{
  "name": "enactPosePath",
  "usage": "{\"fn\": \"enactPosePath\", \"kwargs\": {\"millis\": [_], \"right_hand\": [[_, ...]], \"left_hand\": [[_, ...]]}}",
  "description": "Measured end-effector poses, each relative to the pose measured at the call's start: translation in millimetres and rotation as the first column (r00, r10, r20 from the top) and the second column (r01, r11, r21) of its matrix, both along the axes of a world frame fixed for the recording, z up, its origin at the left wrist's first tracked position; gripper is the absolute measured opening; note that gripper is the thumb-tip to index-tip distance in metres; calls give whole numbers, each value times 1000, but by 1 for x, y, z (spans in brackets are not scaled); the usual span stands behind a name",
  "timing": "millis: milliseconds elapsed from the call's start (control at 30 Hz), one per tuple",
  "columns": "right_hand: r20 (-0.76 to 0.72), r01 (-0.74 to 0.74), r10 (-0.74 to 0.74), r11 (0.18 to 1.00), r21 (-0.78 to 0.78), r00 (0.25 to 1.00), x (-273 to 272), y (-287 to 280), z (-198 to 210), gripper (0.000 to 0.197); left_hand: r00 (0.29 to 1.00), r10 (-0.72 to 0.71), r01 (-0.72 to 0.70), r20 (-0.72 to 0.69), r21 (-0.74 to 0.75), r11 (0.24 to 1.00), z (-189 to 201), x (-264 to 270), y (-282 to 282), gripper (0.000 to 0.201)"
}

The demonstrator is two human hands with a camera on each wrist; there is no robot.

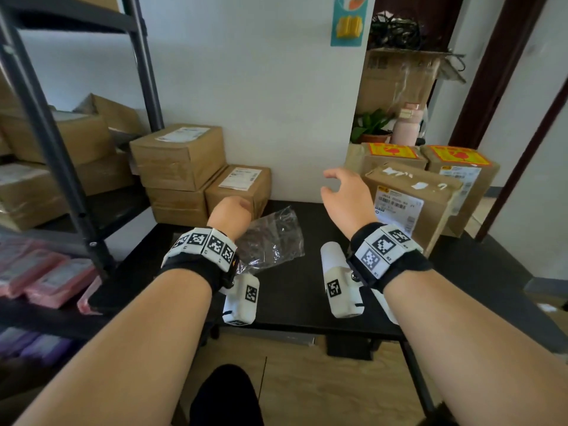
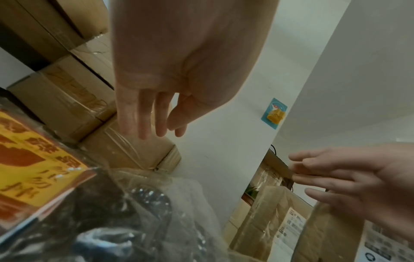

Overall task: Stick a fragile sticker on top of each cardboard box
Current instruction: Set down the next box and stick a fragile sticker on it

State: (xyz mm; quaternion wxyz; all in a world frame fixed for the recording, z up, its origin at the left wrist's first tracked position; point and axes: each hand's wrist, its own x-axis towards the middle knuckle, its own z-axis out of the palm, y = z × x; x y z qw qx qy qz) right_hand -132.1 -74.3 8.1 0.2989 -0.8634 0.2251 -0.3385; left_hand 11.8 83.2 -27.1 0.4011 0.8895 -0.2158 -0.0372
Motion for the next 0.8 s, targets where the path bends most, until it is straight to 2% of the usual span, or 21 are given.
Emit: {"fn": "enactPosePath", "kwargs": {"millis": [133, 267, 367, 467, 533, 700, 800], "right_hand": [[-35, -56, 57, 998, 35, 998, 11, 6, -4, 37], [-107, -146, 165, 976, 164, 981, 31, 21, -17, 41], [-218, -146, 204, 956, 256, 954, 49, 33, -30, 40], [-367, -116, 212, 957, 267, 906, 68, 42, -45, 27], [-424, -100, 228, 948, 303, 876, 78, 47, -52, 29], [-320, -103, 353, 796, 596, 879, 86, 58, -61, 35], [-225, -58, 399, 586, 808, 889, 85, 64, -54, 33]], "left_hand": [[1000, 25, -25, 10, 44, 999, -1, -4, -4, 39], [998, 56, -52, -39, 105, 993, -5, 0, 7, 34], [995, 94, -84, -45, 192, 978, -16, 11, 20, 32], [988, 153, -142, -7, 333, 932, -27, 21, 33, 29], [982, 189, -178, 8, 379, 908, -32, 26, 38, 30], [963, 270, -236, -8, 458, 857, -41, 27, 45, 32], [972, 228, -172, -60, 479, 861, -51, 33, 53, 25]]}}
